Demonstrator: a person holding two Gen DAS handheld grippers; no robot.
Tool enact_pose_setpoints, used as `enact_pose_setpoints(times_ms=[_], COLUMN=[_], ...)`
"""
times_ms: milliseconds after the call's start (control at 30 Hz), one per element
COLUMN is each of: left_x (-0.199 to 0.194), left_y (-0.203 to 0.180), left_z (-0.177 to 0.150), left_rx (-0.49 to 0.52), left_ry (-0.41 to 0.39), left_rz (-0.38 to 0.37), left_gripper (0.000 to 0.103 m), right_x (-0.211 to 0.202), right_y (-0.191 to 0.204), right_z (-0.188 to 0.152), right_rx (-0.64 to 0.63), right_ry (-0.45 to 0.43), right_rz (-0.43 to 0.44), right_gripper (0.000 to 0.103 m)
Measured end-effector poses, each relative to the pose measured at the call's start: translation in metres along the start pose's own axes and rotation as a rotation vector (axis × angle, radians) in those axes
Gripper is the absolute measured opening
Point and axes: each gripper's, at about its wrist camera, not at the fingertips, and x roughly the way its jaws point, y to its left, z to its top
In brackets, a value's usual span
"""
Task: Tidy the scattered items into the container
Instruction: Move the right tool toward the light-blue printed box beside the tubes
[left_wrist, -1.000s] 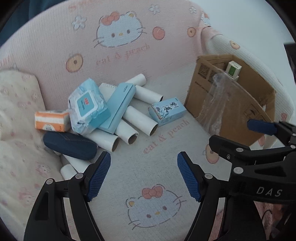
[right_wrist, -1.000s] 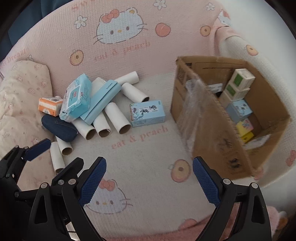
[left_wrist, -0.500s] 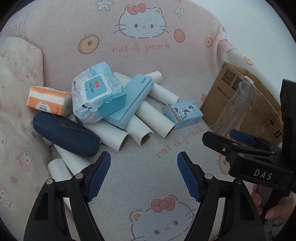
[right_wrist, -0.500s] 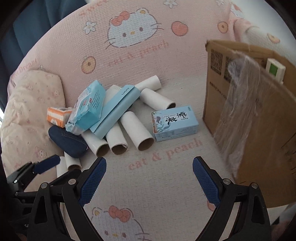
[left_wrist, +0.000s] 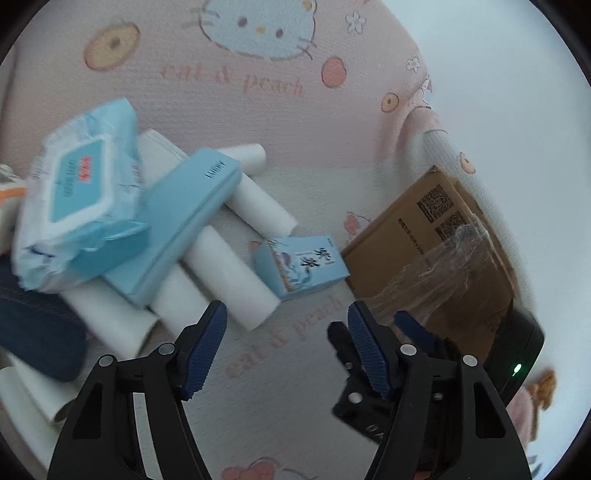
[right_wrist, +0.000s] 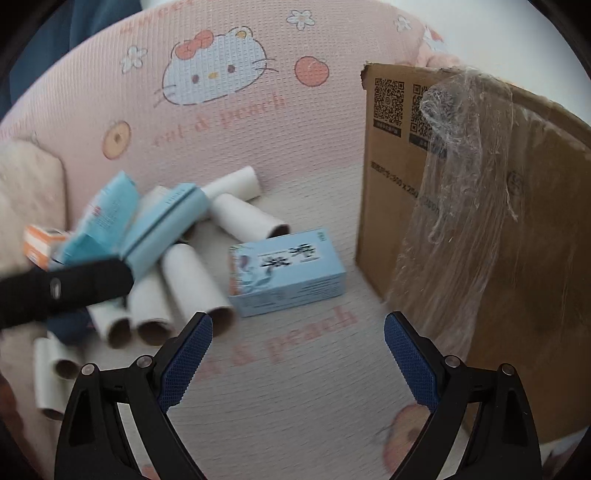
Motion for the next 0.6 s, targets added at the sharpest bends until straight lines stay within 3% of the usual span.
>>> enact_pose_setpoints(times_ms=[100,133,233,300,600], left_x=[0.015,0.020,0.034,0.042,0.069], left_y=[-0.004,-0.003,-0.001,0.000,0.006], left_z=[0.007,0.009,0.014,0.018,0.035], left_rx=[-0.001,-0.007,-0.037,-0.041,-0.075], left_ry=[0.014,0.026,0.066,0.085,0.120], left_rz=[-0.015,-0.022,-0.037,-0.027,-0.025], left_gripper=[0.061,0.057,0.054,0.054,0.054], right_x=[0.008,0.011,0.026,0.037,0.057], right_y=[-0.007,-0.009,-0.016,-0.020,0.001], right_z=[0.001,0.002,0.007,0.008,0.004], right_rx=[-0.021,-0.038,-0.078,-0.091,-0.324], right_ry=[-0.026,-0.046,-0.031,-0.006,-0.078], right_rz=[-0.006,-0.008,-0.037,-0.037,-0.091], right_gripper=[0.091,0.084,0.050,0.046,0.048])
